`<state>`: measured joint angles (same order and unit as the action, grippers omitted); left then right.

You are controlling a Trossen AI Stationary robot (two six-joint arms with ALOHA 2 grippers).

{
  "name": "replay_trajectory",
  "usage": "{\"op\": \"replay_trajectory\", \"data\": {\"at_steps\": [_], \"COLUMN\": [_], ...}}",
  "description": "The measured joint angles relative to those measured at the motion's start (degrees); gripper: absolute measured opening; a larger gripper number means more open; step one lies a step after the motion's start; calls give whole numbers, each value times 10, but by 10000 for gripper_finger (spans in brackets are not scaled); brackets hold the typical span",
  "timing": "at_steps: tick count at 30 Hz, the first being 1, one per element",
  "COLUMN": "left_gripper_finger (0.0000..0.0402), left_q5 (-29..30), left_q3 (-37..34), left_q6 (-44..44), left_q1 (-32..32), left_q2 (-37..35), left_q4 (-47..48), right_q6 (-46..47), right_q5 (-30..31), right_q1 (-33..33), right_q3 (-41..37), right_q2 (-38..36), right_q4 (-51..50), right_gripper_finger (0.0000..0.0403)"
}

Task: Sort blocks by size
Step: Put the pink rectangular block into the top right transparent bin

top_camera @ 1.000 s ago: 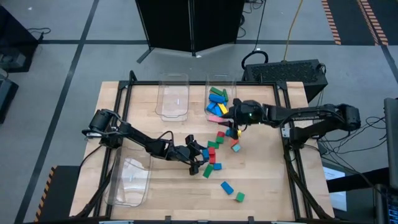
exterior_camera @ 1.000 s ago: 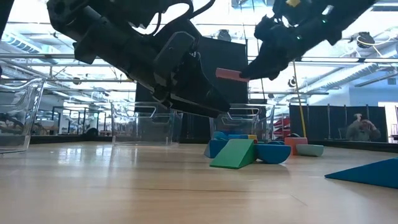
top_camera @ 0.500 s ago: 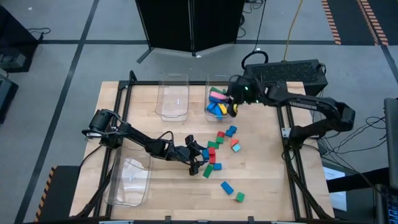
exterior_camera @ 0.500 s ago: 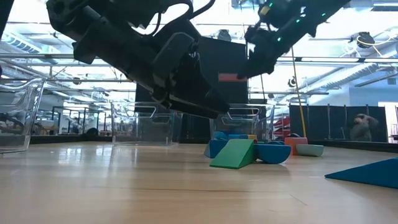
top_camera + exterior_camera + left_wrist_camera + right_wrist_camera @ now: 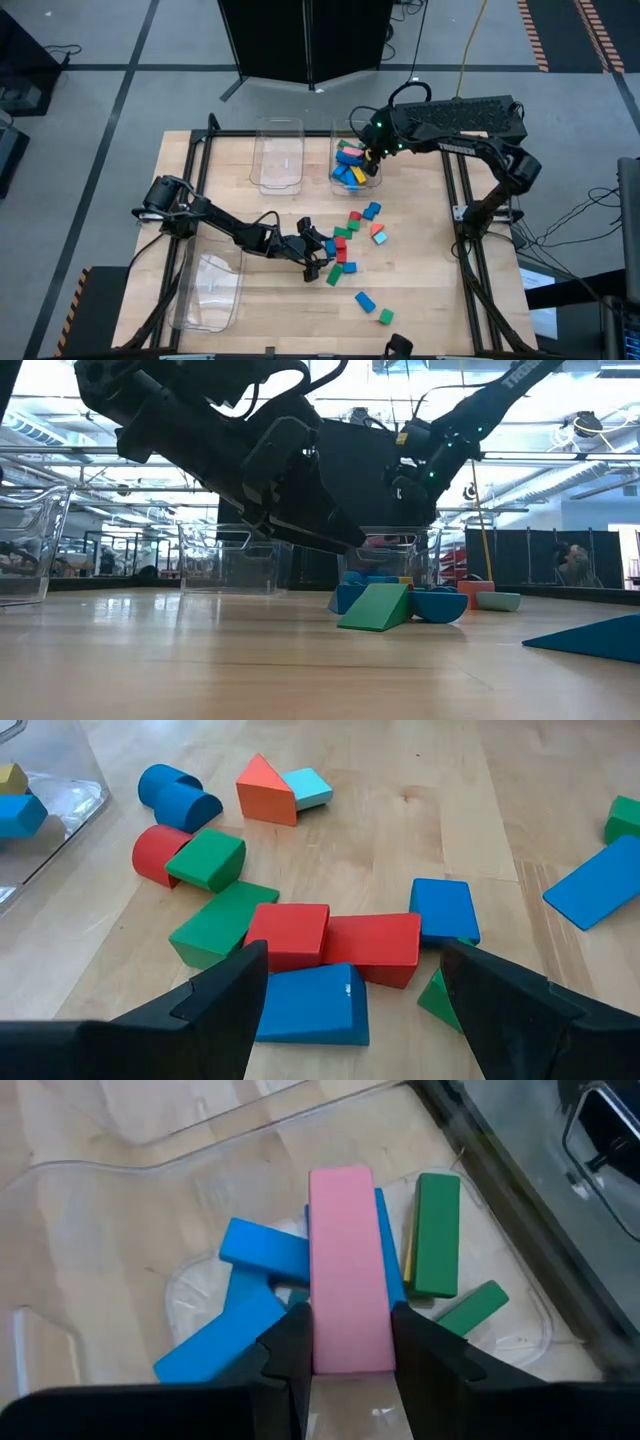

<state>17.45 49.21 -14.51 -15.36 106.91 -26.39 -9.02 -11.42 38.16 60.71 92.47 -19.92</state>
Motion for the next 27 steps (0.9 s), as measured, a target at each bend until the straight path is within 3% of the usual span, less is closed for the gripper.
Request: {"op": "replay_trajectory", "data": {"at_steps": [19, 27], "left_gripper_finger": [297, 297], "left_q5": [0, 0], "left_q3": [0, 0], "left_q6": [-1, -1], "left_q1": [3, 3], "left_q2": [0, 0], "left_q4": [-1, -1], "right_q6": [-11, -12], "right_q5": [-10, -69], "right_q1": [16, 16], "right_q3": [48, 48], "right_q2": [89, 89], "right_q4": [-24, -38], "right_gripper_finger": [105, 105]}}
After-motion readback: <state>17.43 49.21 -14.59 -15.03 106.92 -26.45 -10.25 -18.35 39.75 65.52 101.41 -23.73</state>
